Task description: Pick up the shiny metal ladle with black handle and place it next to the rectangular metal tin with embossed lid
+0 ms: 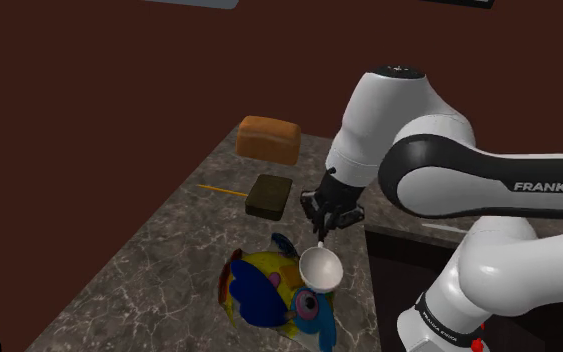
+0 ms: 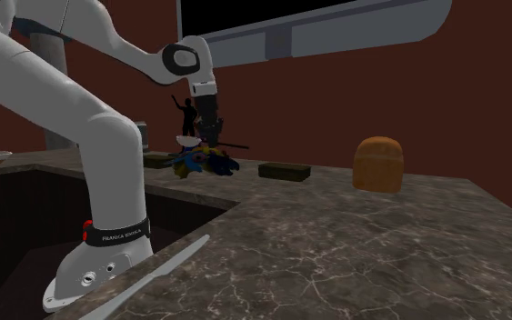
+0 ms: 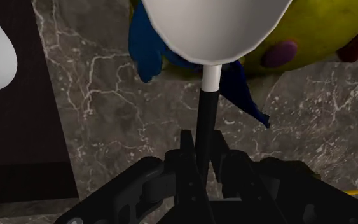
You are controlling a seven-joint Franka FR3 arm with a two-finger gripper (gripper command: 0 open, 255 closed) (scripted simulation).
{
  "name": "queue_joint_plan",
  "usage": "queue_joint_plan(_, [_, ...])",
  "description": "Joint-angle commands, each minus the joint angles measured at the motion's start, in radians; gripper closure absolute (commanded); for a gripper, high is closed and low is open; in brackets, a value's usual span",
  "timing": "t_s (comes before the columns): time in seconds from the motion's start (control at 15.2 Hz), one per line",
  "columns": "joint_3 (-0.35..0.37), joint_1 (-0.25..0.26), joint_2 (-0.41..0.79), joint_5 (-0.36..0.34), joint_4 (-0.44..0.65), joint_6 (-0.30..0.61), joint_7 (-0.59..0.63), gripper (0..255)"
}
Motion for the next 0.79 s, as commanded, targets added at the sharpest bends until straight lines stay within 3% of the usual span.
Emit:
queue_joint_plan(0.0, [0.040, 0.031, -0.015, 0.028, 0.013, -0.024, 0.054, 255])
queue_joint_plan(0.4, [0.172, 0.100, -0.018, 0.105, 0.075, -0.066, 0.211, 255])
queue_joint_plan(0.73, [0.289, 0.123, 0.011, 0.155, 0.158, -0.088, 0.339, 255])
